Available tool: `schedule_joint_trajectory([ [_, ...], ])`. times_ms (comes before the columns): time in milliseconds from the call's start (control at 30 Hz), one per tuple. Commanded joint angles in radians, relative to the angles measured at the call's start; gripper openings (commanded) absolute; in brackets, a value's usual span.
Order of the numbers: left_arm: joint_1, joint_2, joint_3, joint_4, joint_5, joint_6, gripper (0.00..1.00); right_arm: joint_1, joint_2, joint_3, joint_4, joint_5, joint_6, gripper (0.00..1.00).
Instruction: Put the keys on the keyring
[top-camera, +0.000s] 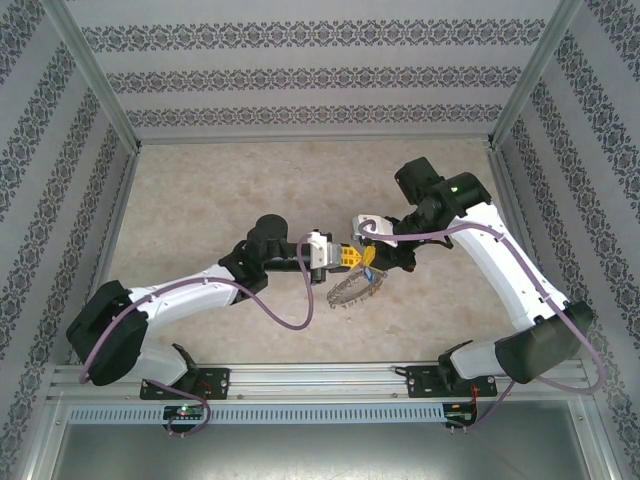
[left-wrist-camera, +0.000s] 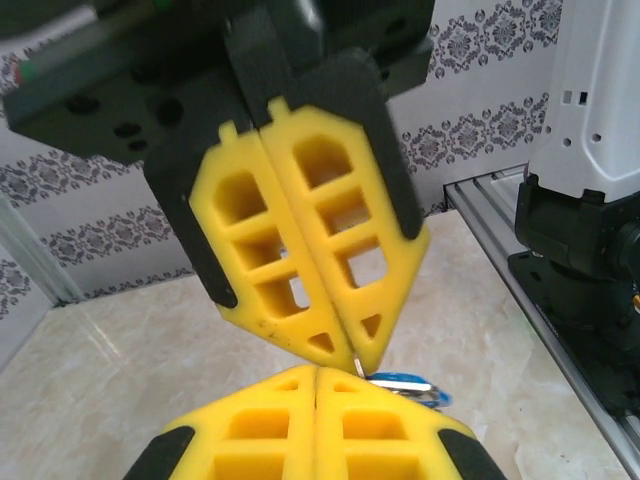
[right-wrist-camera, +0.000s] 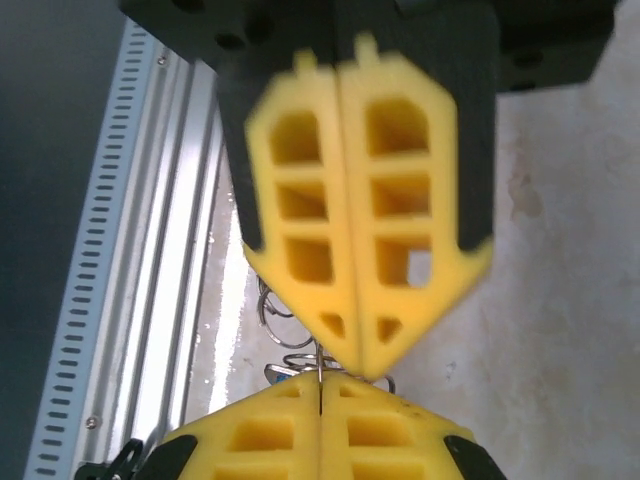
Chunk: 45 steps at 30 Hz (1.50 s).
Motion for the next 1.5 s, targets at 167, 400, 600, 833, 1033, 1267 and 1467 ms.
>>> schedule_joint_trajectory([
  [167, 0.054, -0.106, -0.035, -0.133, -0.017, 0.029, 0.15, -0.020, -0.021, -0.068, 0.138, 0.016, 0.020, 0.00],
  [400, 0.064, -0.120, 0.001, -0.300, -0.079, -0.126, 0.35, -0.027, -0.011, -0.095, 0.244, 0.034, 0.096, 0.00],
  [600, 0.064, -0.136, -0.014, -0.323, -0.161, -0.314, 0.53, -0.029, -0.034, -0.139, 0.374, -0.023, 0.207, 0.00],
  [833, 0.064, -0.104, 0.054, -0.483, -0.135, -0.278, 0.74, -0.027, -0.053, -0.175, 0.476, -0.053, 0.290, 0.00],
  [1033, 0.064, -0.037, 0.132, -0.548, -0.214, -0.211, 0.79, -0.014, -0.058, -0.176, 0.498, -0.097, 0.277, 0.00],
  [1267, 0.065, 0.020, 0.227, -0.691, -0.244, -0.031, 0.72, 0.000, -0.067, -0.179, 0.487, -0.116, 0.245, 0.00],
  [1467, 0.066, 0.025, 0.217, -0.678, -0.199, 0.000, 0.60, 0.000, -0.087, -0.181, 0.482, -0.135, 0.232, 0.00],
])
